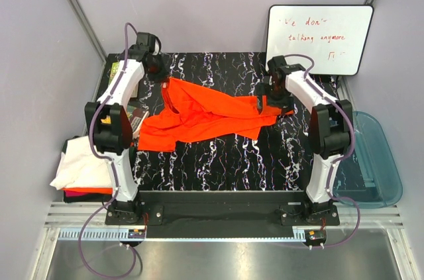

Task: Fold and stack the t-shirts
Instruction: Flatten the tshirt out

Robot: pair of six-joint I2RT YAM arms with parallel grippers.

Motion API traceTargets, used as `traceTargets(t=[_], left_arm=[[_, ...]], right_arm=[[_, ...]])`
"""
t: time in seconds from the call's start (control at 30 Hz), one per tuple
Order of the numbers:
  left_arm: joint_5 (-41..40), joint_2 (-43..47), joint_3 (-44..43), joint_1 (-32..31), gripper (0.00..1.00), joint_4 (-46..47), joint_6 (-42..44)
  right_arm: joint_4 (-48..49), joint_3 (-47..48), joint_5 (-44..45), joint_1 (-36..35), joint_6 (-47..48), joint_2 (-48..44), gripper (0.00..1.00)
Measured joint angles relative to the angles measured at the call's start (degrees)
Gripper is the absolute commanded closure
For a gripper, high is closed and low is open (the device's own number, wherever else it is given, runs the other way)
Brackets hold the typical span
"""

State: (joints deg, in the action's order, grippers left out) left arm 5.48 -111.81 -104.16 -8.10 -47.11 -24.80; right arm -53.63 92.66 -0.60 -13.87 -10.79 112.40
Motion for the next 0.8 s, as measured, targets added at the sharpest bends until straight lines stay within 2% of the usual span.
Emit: traceTargets(t=[0.23, 0.4, 0.43, 0.47, 0.5, 0.53, 0.7, 0.8], left_arm=[[4.0, -10.6, -13.4, 2.6, 1.00, 1.2, -1.9], [7.3, -14.9, -18.6, 4.0, 0.99, 1.8, -2.9], [7.8, -15.4, -18.9, 4.3, 0.92, 1.8, -3.2], [8.3, -16.0, -19.3, 4.8, 0.71, 1.9, -3.4], [9.1, -16.9, -19.8, 5.2, 0.19, 2.0, -3.9], [9.6, -17.6, -20.1, 5.9, 0.01, 2.3, -3.7], [15.2, -22.9, -24.4, 8.0, 0.01, 4.5, -5.0], [18.1, -22.9, -22.7, 8.6, 0.01, 5.9, -3.9]], right_arm=[[0.7, 0.1, 8.8, 0.1, -4.8, 4.2, 0.02], [1.2, 0.3, 13.7, 2.1, -9.1, 4.9, 0.03], [1.4, 0.4, 14.2, 2.8, -9.6, 4.9, 0.03], [1.7, 0.6, 14.6, 3.6, -10.2, 4.9, 0.03], [2.0, 0.7, 14.7, 4.5, -10.7, 5.0, 0.03], [2.3, 1.0, 14.7, 5.2, -11.1, 5.1, 0.03], [3.5, 2.7, 14.5, 7.9, -12.0, 7.3, 0.02], [3.9, 2.9, 14.4, 7.9, -12.0, 8.0, 0.02]])
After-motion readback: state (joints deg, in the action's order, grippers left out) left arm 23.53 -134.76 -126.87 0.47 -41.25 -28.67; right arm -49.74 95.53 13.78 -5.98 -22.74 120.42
